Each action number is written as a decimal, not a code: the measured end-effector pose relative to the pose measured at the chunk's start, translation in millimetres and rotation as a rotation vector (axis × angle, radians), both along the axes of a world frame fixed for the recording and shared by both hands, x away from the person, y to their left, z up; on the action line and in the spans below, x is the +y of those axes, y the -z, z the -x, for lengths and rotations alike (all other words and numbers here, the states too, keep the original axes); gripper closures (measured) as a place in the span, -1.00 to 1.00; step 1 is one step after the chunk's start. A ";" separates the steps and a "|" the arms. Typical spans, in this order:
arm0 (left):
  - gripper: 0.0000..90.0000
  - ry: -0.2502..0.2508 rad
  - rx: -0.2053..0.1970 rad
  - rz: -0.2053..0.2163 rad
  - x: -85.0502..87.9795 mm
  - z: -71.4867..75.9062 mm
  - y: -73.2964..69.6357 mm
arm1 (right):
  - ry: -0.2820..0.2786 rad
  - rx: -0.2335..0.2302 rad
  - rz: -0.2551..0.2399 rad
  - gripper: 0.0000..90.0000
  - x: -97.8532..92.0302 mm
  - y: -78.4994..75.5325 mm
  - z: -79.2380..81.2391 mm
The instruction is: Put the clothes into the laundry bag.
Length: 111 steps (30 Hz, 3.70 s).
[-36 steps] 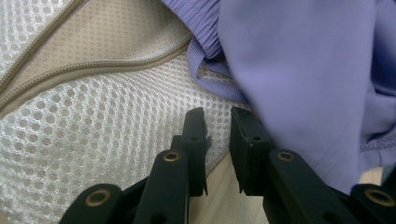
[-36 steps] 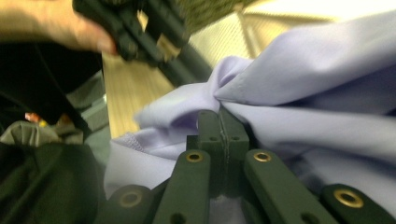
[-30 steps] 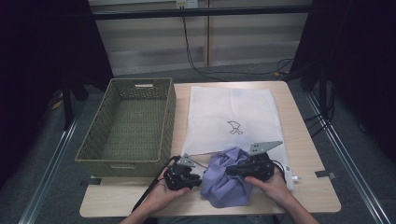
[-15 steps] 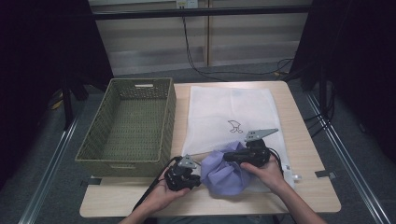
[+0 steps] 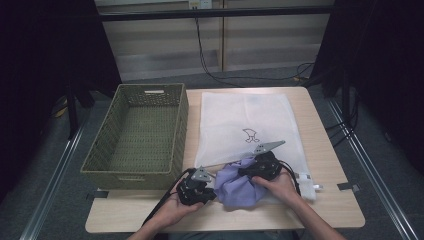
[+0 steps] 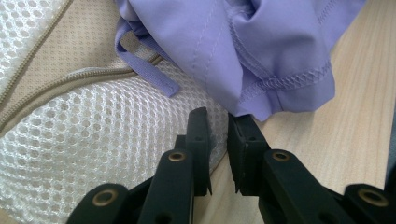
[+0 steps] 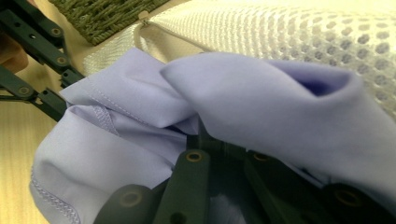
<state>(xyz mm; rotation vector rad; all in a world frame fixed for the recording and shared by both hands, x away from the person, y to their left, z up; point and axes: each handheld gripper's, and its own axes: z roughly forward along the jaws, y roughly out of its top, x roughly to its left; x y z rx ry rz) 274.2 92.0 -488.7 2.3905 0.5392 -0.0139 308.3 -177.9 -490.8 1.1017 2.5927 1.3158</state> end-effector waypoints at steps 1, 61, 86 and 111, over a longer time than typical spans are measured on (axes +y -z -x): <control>0.77 0.000 0.000 0.000 0.0 0.0 0.0 | 0.000 0.000 0.000 1.00 0.0 0.0 0.0; 0.89 0.042 -0.046 -0.042 0.7 1.4 -1.3 | 0.225 -0.092 -0.036 0.86 4.3 5.0 -49.3; 0.63 0.047 -0.027 0.086 -21.4 11.3 -16.1 | 0.048 -0.106 -0.121 0.27 -24.4 -30.9 7.0; 0.75 0.131 -0.146 0.005 -75.3 12.1 4.8 | -0.007 -0.019 0.013 0.25 -13.2 12.5 5.1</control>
